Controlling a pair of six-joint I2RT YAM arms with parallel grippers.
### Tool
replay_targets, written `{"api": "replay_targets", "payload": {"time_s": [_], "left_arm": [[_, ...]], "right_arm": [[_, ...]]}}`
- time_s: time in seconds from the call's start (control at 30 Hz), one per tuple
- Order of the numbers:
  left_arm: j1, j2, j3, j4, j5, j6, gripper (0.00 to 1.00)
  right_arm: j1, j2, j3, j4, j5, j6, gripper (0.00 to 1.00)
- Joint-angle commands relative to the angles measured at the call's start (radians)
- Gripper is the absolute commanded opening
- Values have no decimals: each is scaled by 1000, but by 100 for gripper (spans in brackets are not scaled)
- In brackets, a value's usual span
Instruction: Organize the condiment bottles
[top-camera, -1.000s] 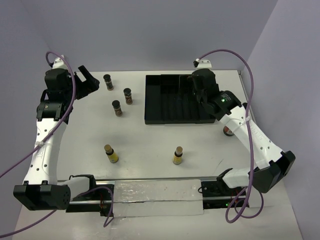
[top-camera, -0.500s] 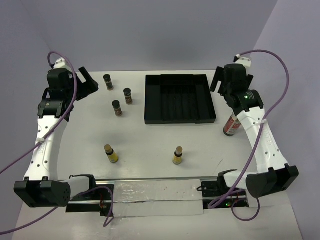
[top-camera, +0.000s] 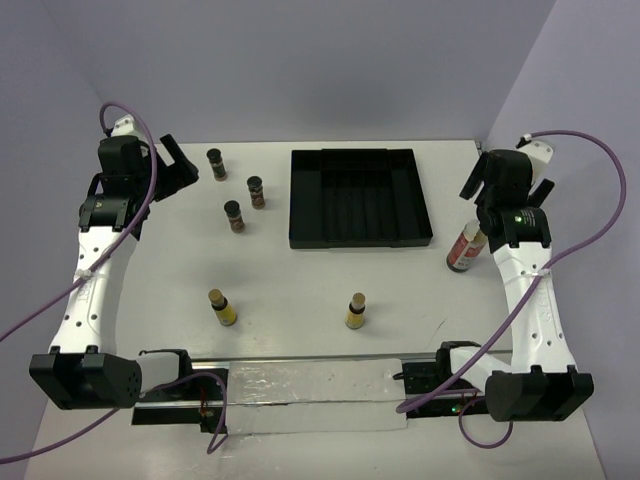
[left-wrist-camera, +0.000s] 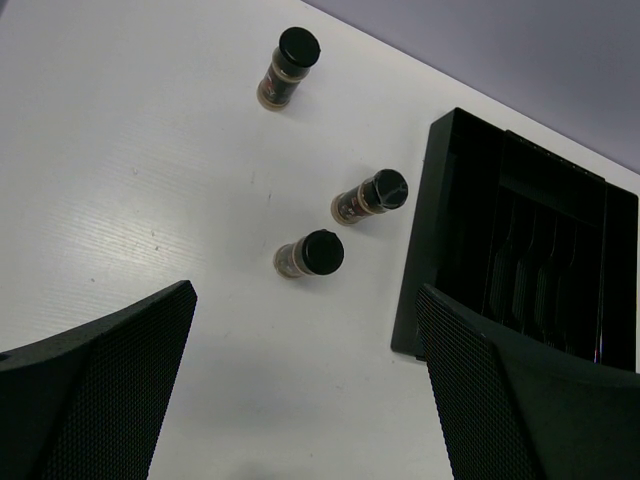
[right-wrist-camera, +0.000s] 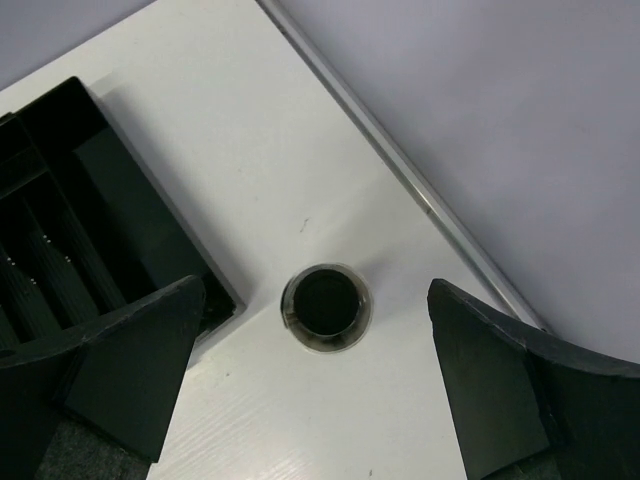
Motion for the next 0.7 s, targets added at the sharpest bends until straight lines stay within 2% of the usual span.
{"api": "replay_targets", "payload": {"time_s": [0.0, 0.33, 0.67], "left_arm": [[3, 9, 24, 7, -4, 13, 99], [3, 24, 33, 6, -5, 14, 99], [3, 33, 36, 5, 3, 13, 99]], "right_arm": [[-24, -1, -32, 43, 16, -1, 100], [-45, 19, -101, 69, -47, -1, 99], [-48, 22, -157, 119, -17, -1, 80]]}}
